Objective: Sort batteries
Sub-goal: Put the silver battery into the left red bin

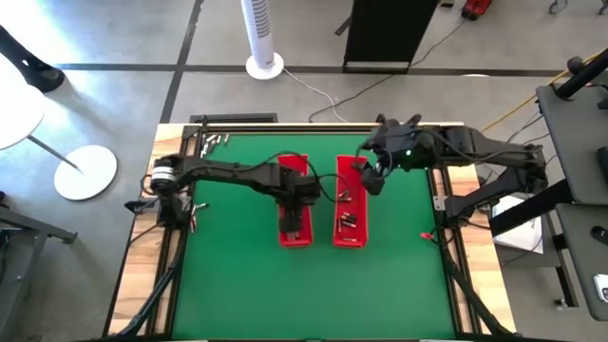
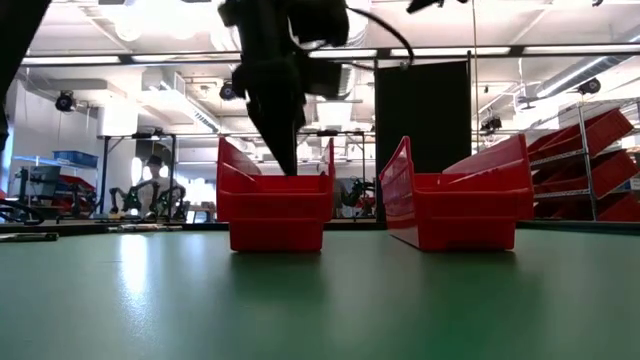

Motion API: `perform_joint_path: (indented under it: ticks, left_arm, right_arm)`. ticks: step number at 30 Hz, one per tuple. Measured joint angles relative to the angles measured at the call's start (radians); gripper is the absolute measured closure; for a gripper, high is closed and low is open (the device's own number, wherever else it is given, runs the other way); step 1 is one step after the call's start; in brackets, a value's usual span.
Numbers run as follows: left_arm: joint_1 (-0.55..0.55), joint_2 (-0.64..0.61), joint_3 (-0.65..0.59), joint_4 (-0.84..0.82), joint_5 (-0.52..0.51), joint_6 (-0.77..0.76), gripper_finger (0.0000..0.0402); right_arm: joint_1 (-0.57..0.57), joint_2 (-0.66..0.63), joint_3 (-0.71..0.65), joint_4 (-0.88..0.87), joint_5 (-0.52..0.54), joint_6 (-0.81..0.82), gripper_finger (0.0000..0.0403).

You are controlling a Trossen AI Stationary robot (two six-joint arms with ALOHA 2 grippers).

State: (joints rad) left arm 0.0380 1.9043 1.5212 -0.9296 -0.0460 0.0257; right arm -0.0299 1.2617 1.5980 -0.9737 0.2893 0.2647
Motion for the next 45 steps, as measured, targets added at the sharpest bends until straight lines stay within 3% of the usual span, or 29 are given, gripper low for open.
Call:
perform_joint_path:
  ticks: [11, 27, 38, 45]
  left_arm:
    - [-0.005, -0.041, -0.003, -0.011, -0.022, -0.011, 0.0265]
    - [-0.018, -0.041, -0.09, -0.109, 0.039, 0.022, 0.0264]
    - [-0.015, -0.103, -0.003, -0.114, 0.029, 0.005, 0.0264]
    - [0.058, -0.268, -0.005, -0.188, -0.235, -0.057, 0.0264]
  right_arm:
    - [-0.017, -0.001, 0.058, 0.021, 0.0, -0.106, 0.0144]
    - [-0.01, -0.001, 0.056, -0.077, -0.001, 0.058, 0.0137]
    - [-0.01, -0.001, 0.056, -0.067, -0.001, 0.067, 0.0151]
    - [-0.01, 0.003, 0.05, -0.068, 0.0, 0.084, 0.014]
